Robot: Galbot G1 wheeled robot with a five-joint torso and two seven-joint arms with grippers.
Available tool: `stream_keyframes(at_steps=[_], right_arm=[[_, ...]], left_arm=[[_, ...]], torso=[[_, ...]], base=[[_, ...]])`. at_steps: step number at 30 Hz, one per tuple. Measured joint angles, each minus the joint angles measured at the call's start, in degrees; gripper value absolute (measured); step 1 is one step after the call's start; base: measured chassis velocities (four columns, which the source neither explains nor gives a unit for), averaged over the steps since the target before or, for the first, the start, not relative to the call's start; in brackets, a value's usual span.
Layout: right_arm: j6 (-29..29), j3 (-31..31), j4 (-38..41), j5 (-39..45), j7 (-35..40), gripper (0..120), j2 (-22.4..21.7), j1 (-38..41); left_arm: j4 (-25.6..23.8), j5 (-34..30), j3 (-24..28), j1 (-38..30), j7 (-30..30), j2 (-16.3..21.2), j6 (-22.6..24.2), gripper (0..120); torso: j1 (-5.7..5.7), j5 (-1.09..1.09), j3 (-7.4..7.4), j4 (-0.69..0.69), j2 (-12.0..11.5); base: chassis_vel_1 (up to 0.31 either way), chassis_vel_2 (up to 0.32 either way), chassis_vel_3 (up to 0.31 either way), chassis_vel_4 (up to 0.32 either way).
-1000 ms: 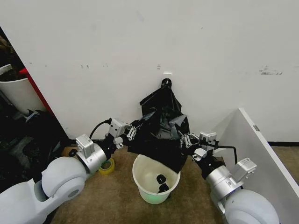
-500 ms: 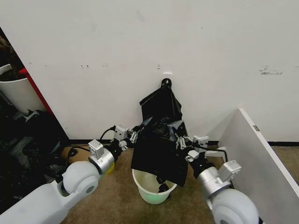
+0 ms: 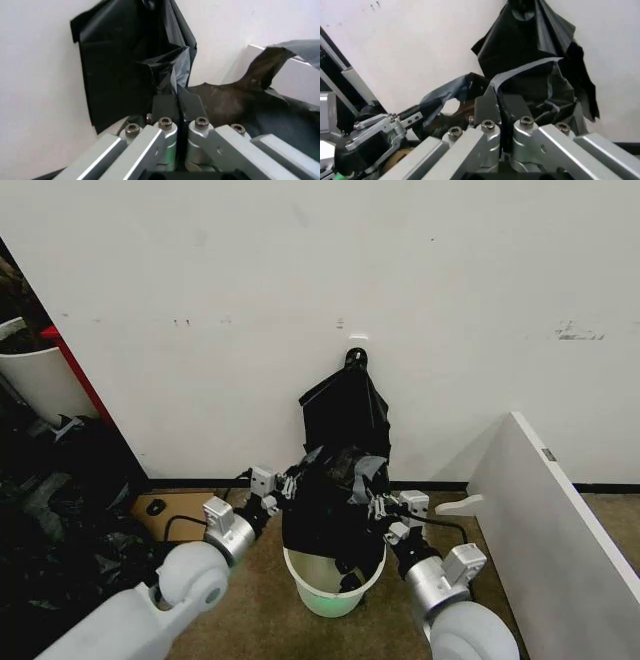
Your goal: Place the garbage bag over the trash bin.
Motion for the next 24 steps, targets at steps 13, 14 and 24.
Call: stream_keyframes(at_steps=[13, 14, 24], right_arm=[[4.13, -0.4, -5.89, -4.52, -0.72, 0, 2.23, -3.21], [4.23, -0.46, -6.06, -4.85, -0.7, 0, 2.37, -3.44], [5.58, -0.78, -9.99, -7.53, 0.9, 0, 5.05, -8.31]], left_arm=[[1.28, 1.53, -0.33, 5.62, -2.13, -2.29, -0.98, 0], [1.27, 1.74, -0.51, 6.2, -2.18, -2.36, -1.04, 0], [1.78, 4.38, -3.18, 12.5, -3.59, -4.75, -2.21, 0]], torso=[[0.0, 0.01, 0.0, 0.01, 0.0], [0.0, 0.01, 0.0, 0.02, 0.0], [0.0, 0.0, -0.01, 0.0, 0.01]], base=[[0.0, 0.0, 0.0, 0.0], [0.0, 0.0, 0.0, 0.0], [0.0, 0.0, 0.0, 0.0]])
